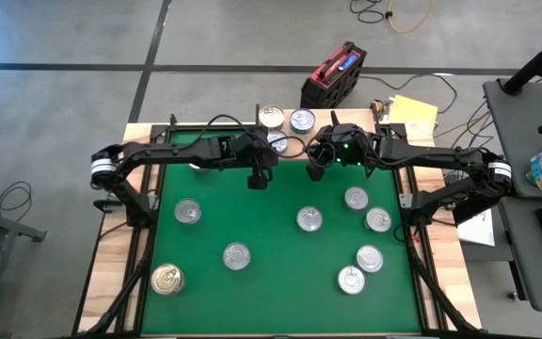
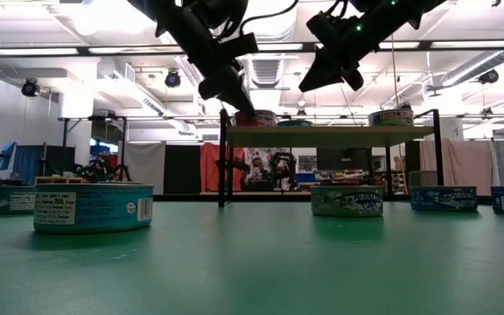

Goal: Stack canned seafood by type on shelf
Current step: Put the green tuna can on the shelf

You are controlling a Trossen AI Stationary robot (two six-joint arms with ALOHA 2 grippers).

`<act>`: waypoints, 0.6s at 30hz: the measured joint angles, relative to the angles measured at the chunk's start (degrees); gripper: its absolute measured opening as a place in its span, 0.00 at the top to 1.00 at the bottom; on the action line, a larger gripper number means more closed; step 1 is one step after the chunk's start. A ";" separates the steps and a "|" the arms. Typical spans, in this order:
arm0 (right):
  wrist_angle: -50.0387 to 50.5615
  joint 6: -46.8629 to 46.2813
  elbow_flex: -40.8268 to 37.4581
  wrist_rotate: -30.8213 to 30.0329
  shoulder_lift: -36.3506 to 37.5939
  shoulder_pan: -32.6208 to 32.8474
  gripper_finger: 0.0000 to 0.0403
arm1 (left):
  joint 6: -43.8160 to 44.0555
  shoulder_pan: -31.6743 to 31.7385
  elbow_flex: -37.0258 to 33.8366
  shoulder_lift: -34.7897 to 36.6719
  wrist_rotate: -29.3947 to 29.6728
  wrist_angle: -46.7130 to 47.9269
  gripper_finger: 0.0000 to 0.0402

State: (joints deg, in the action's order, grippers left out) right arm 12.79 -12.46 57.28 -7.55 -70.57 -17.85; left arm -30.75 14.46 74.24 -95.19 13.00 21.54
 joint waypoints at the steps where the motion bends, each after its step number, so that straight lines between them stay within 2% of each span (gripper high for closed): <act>1: 0.25 0.01 0.00 -0.02 0.00 0.00 0.98 | -0.09 -0.02 0.00 0.25 -0.02 -0.07 1.00; 9: 0.40 0.53 0.00 -0.33 -0.02 -0.04 0.98 | 0.78 -0.25 0.00 2.50 -0.30 -2.57 1.00; 15: 0.37 1.26 0.00 -7.17 -0.02 -0.80 0.98 | 4.52 -3.58 -0.48 4.62 -0.41 -2.95 1.00; 18: 0.39 1.26 0.00 -7.50 -0.09 -2.25 0.98 | 4.60 -6.15 -0.85 4.69 -0.04 -2.93 1.00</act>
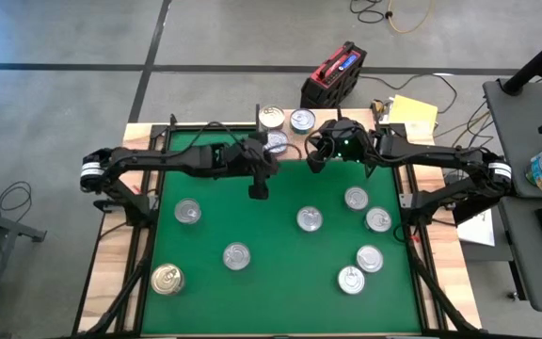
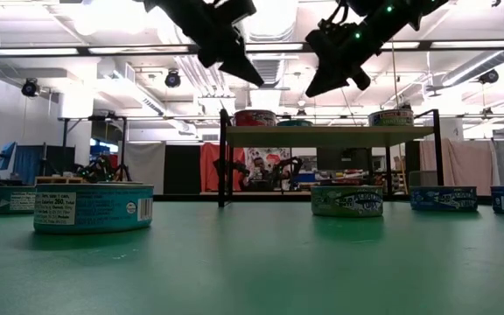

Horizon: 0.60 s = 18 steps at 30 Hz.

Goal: Stack canned seafood by type on shelf
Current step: Put the green tuna can on the shelf

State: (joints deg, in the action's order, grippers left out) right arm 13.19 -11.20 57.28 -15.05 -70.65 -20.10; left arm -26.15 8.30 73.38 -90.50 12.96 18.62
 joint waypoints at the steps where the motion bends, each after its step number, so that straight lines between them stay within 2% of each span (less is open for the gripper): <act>1: 0.06 0.00 0.00 0.00 -0.02 -0.49 0.98 | 0.14 -0.80 0.00 0.02 0.26 -0.01 1.00; 3: 0.13 -0.02 0.00 0.00 -0.02 -1.27 0.98 | 0.66 -2.56 -0.12 0.18 3.32 -0.18 1.00; 7: 0.29 -0.05 0.00 0.09 -0.02 -2.26 0.98 | 1.13 -5.88 -1.96 0.81 13.25 -1.68 1.00; 12: 0.41 0.23 0.00 0.49 -0.02 -2.45 0.98 | 1.50 -7.53 -7.80 5.54 11.29 -6.45 1.00; 18: 0.98 0.24 0.00 2.75 0.00 -2.45 0.98 | 3.99 -7.53 -17.92 15.05 7.39 -14.68 1.00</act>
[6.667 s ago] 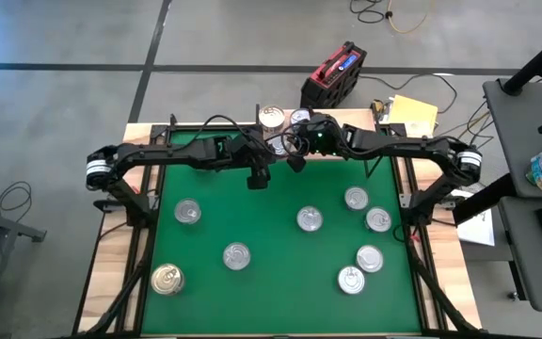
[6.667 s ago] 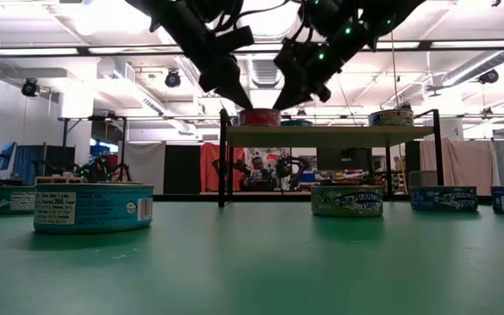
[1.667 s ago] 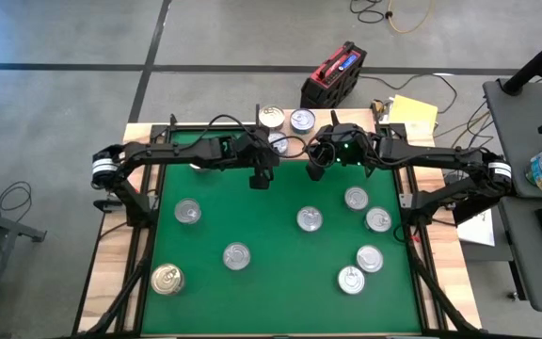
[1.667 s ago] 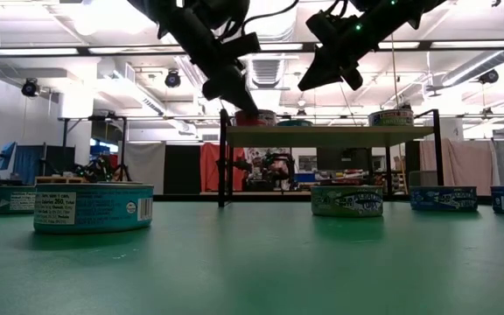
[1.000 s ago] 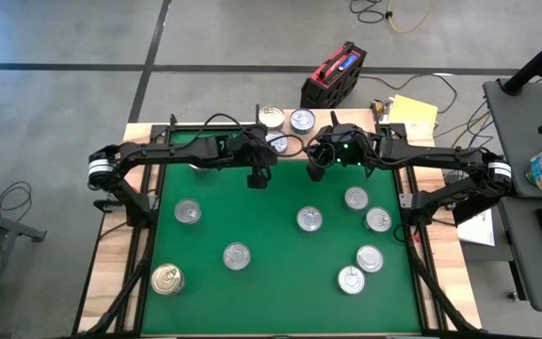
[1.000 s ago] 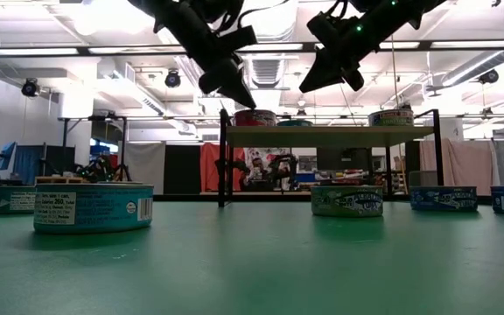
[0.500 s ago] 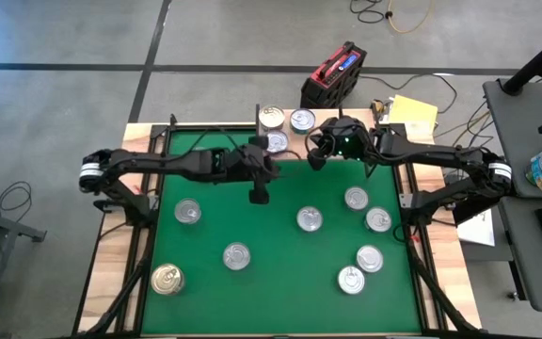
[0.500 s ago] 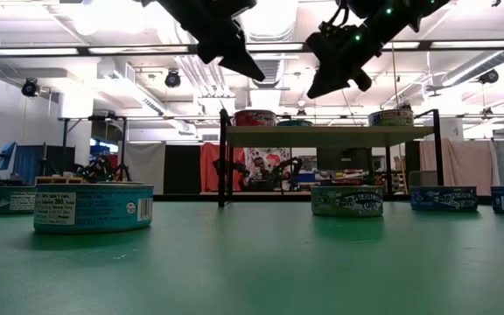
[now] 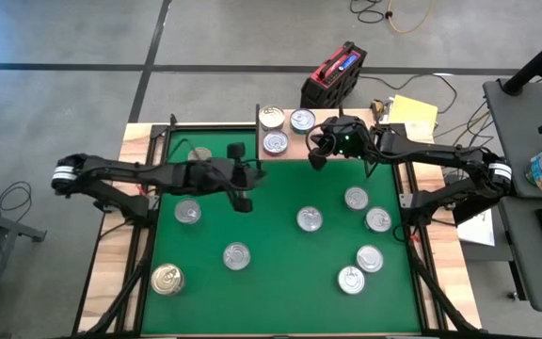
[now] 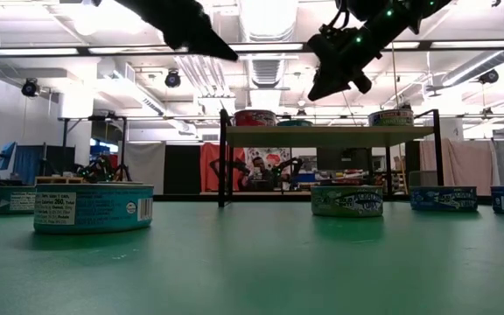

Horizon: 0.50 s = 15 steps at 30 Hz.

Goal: Stack canned seafood by type on shelf
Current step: Put the green tuna can on the shelf

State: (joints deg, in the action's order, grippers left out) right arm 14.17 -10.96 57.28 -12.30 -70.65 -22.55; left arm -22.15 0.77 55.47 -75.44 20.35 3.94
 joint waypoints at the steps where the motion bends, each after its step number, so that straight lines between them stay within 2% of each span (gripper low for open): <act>1: 0.27 -0.06 0.01 0.66 0.00 0.00 0.98 | 0.55 -0.02 -1.48 1.47 -0.71 -1.65 1.00; 8: 1.21 -1.04 0.81 0.79 -0.01 0.00 0.98 | 2.04 -0.77 -11.63 8.65 -1.87 -15.08 1.00; 15: 0.49 0.57 3.24 0.75 -2.74 -1.33 0.98 | 2.19 -1.67 -14.87 11.21 -1.89 -19.43 1.00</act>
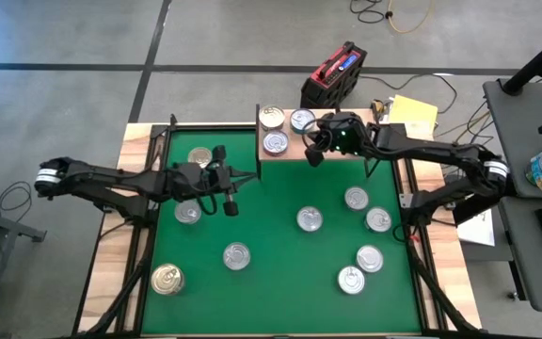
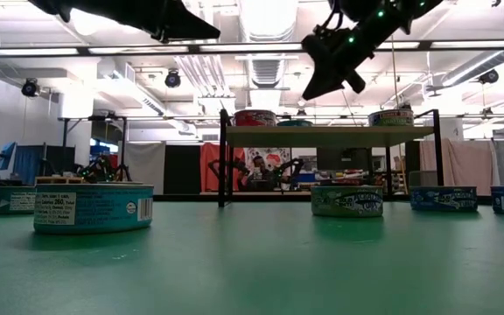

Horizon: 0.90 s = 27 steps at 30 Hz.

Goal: Stack canned seafood by type on shelf
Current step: Put the green tuna can on the shelf

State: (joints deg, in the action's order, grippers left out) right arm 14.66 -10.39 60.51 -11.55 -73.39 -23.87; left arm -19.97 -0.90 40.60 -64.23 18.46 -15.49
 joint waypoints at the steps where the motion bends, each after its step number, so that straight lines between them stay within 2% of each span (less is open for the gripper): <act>1: 0.10 0.34 0.41 0.01 -0.61 -0.31 0.98 | 0.00 -0.09 0.00 0.16 0.00 -0.02 1.00; 8: 0.17 2.83 3.89 0.00 -5.55 -3.29 0.98 | -0.02 -0.09 0.04 0.38 1.05 0.05 1.00; 14: 0.47 4.04 6.67 0.36 -9.39 -5.50 0.98 | 0.00 -0.09 -0.66 0.38 4.73 0.42 1.00; 17: 0.71 4.04 7.76 2.52 -10.53 -6.46 0.98 | 0.13 -0.09 -0.65 0.38 6.37 0.66 1.00; 27: 1.20 4.00 9.34 2.75 -13.52 -7.55 0.98 | 0.15 -0.09 -0.61 0.38 6.62 1.49 1.00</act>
State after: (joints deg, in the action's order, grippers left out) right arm 15.86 -6.39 69.85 -8.80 -86.92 -31.42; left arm -19.81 -0.99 39.99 -63.86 25.08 -14.00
